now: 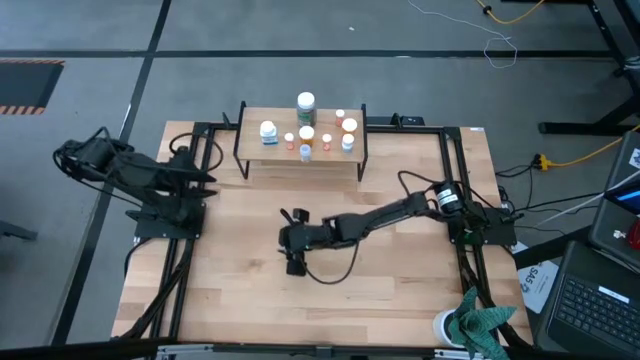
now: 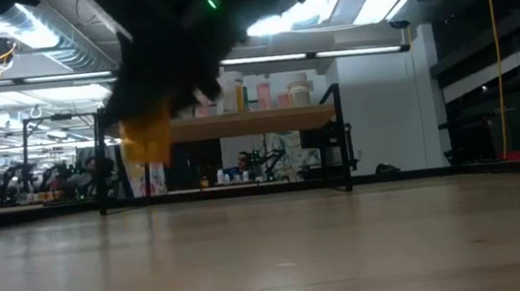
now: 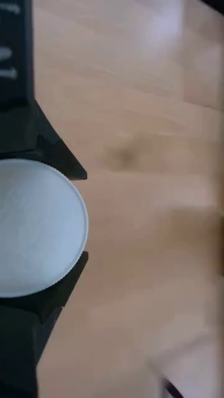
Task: Pick and place medicine bottles onto shelf by color
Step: Put the orange pill bottle on the shelf
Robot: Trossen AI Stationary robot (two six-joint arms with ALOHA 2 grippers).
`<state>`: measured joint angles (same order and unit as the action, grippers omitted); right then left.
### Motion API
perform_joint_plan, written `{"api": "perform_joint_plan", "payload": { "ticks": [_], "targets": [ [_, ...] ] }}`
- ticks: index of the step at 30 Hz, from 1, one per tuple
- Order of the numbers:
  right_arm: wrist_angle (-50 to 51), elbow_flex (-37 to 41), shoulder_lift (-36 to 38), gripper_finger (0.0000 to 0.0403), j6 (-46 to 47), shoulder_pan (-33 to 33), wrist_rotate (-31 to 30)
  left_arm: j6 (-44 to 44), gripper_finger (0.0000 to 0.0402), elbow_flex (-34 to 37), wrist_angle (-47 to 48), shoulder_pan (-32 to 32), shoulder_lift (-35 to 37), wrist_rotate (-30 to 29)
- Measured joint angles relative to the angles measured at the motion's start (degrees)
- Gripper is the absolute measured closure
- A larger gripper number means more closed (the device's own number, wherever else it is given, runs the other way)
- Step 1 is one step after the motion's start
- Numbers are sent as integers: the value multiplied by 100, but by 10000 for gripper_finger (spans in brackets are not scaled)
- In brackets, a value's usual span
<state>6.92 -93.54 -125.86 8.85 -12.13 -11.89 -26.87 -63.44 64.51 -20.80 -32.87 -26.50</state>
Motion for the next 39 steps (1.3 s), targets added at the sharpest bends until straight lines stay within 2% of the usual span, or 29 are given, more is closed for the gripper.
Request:
{"api": "perform_joint_plan", "payload": {
  "ticks": [6, 11, 15, 18, 23, 31, 35, 39],
  "targets": [
    [691, -1280, 0, 214, -996, 537, 147, 2, 234, -2, 133, -2, 27, 2],
    [1065, -2274, 0, 214, -1496, 1226, 859, 6, 234, -2, 276, -1, 27, -130],
    [1121, -2738, 5, 214, -1731, 1765, 1568, 50, 234, -2, 437, 0, 27, -437],
    [1165, -2773, 9, 214, -1747, 2100, 1908, 60, 234, -2, 513, -1, 29, -493],
    [1333, -2771, -111, 214, -1638, 2430, 1951, 59, 234, -2, 555, 0, 29, -496],
    [1540, -2765, -131, 214, -1660, 2510, 1994, 41, 234, -2, 553, -1, 29, -496],
    [1435, -2769, -194, 214, -1664, 2549, 2257, 37, 234, -2, 551, 0, 29, -496],
    [1340, -2764, -377, 214, -1677, 2626, 2268, 37, 234, -2, 545, 0, 29, -498]
  ]
}}
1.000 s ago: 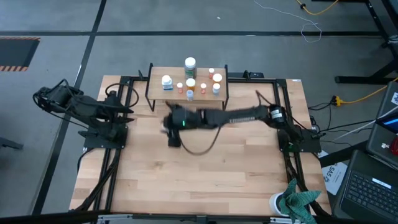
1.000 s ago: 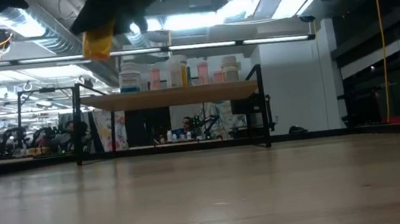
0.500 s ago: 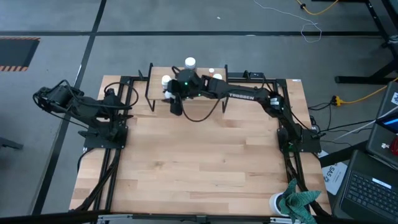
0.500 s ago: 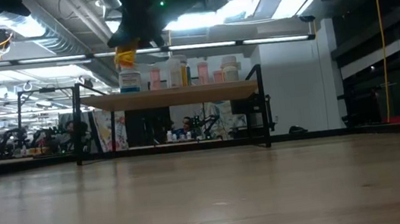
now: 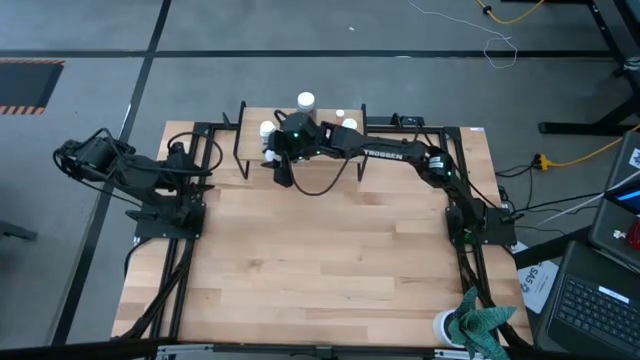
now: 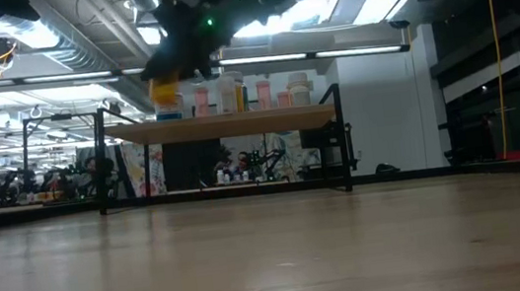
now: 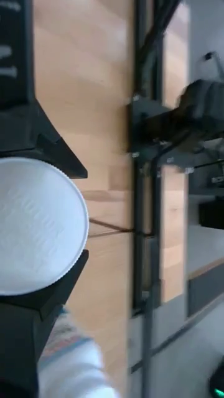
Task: Pick and place medicine bottles onto shelf by color
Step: Put the orange pill bottle on the shelf
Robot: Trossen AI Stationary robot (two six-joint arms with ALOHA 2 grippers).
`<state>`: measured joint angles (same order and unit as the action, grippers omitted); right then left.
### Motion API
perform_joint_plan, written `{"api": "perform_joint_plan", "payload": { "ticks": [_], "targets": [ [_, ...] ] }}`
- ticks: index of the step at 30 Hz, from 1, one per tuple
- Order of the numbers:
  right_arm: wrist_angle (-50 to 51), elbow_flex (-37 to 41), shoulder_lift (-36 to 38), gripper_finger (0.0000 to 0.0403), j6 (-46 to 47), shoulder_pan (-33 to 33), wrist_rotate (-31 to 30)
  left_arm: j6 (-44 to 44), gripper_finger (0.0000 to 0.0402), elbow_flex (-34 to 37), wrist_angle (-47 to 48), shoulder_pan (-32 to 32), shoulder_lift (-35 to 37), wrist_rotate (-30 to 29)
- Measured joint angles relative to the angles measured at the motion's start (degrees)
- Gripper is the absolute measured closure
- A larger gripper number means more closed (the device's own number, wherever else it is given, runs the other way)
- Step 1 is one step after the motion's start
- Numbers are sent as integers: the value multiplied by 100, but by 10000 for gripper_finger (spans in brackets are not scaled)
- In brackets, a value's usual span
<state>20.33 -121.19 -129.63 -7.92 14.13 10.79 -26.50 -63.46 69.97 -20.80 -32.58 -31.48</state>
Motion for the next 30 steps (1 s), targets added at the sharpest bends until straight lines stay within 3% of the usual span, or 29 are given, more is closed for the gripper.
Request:
{"api": "perform_joint_plan", "payload": {
  "ticks": [30],
  "targets": [
    [-41, -4, -145, 201, 0, 383, -66, 11, 234, -2, 12, 0, -2, -51]
  ]
}}
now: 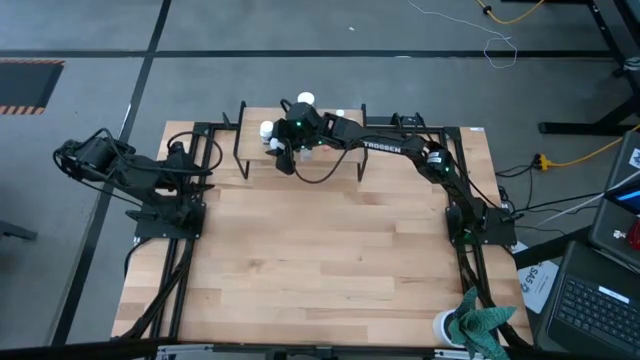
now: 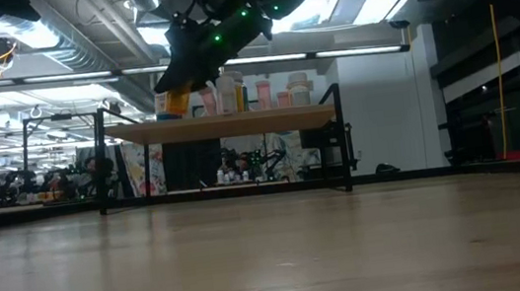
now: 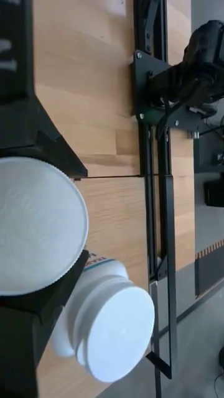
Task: Pick and place medicine bottles onto shelf by color
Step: Put the orange pill bottle on the shelf, then return to Home Position
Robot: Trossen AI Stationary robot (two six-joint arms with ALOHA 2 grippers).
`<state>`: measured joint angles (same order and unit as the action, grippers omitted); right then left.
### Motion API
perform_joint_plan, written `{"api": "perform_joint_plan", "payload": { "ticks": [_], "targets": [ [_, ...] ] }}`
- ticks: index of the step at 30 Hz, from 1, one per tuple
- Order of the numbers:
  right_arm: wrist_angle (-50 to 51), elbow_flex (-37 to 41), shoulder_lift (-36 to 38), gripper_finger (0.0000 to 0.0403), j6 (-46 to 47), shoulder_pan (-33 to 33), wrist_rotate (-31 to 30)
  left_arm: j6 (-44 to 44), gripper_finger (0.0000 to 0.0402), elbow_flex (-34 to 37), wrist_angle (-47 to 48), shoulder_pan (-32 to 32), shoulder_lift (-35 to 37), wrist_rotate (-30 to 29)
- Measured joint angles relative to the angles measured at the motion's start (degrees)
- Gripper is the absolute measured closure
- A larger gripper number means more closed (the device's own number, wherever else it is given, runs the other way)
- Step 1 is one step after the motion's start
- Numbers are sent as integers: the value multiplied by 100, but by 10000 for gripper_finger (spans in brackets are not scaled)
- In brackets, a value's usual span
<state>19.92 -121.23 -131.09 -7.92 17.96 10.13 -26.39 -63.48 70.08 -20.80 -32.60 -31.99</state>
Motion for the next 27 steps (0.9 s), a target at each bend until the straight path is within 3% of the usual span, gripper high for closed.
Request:
{"api": "perform_joint_plan", "payload": {
  "ticks": [17, 27],
  "targets": [
    [-174, -199, -13, 160, -7, -17, 0, -7, 234, 0, 118, 0, 0, 0],
    [1168, -1287, -24, 167, -128, -99, -317, -25, 234, 0, 116, 0, 0, 2]
  ]
}}
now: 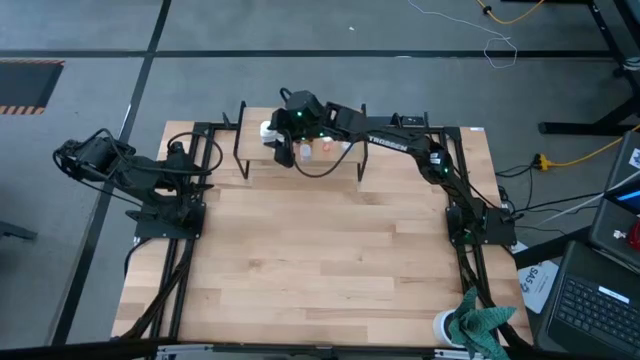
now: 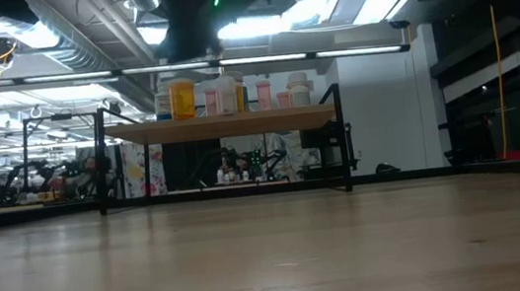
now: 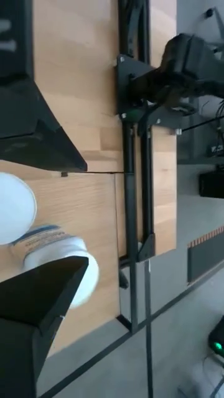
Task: Pick and place medicine bottles onto shelf by color
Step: Return to Home Position
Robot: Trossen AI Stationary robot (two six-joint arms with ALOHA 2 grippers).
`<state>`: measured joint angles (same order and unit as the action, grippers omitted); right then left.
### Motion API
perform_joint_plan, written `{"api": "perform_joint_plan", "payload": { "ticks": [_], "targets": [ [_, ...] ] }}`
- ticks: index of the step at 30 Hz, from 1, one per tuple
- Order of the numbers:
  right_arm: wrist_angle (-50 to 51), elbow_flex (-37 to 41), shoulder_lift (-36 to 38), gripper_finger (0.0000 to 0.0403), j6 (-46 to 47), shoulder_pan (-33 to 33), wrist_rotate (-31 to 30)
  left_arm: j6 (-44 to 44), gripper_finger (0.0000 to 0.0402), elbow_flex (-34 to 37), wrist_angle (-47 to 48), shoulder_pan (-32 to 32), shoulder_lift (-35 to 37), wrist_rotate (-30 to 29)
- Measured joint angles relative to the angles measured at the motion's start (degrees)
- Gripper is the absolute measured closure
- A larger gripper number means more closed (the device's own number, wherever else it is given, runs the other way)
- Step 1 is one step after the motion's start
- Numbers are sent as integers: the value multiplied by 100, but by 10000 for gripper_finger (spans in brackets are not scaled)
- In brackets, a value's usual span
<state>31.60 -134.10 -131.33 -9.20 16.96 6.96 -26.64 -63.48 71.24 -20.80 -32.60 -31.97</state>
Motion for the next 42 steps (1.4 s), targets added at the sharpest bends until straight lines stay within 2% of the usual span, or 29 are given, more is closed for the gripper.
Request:
{"api": "perform_joint_plan", "payload": {
  "ticks": [4, 8, 12, 15, 18, 21, 24, 28, 31, 36, 42],
  "targets": [
    [349, 16, 332, 167, 174, -72, 5, -26, 234, 0, -4, -1, 0, -6],
    [1040, -95, 678, 167, 1168, -142, 75, -59, 234, 0, -3, -2, 0, -20],
    [2461, -72, 1030, 167, 1021, -312, 859, -420, 234, 41, 141, -4, 4, 147],
    [3257, -59, 1168, 167, 1106, -721, 835, -587, 234, 506, -63, -36, 322, 149],
    [3885, -57, 1369, 167, 1350, -1337, 8, -459, 234, 1554, -1096, -102, 1027, 127],
    [4285, -58, 1505, 167, 1791, -2119, -1428, -30, 234, 2619, -2279, -147, 1747, 482],
    [4639, -50, 1603, 167, 2337, -2914, -2710, 292, 234, 3308, -3091, -151, 2410, 736],
    [5160, 11, 1720, 167, 3332, -3756, -3962, 578, 234, 4031, -4128, -151, 3079, 1091],
    [5363, 294, 1722, 167, 4000, -4245, -4568, 670, 234, 4582, -5211, -146, 3248, 1192],
    [4943, 1428, 1854, 167, 4688, -4532, -4890, 1001, 234, 5321, -6035, -144, 3236, 1157],
    [3419, 2714, 1898, 167, 4518, -4322, -3898, 1097, 234, 5585, -6288, -146, 3237, 1423]
  ]
}}
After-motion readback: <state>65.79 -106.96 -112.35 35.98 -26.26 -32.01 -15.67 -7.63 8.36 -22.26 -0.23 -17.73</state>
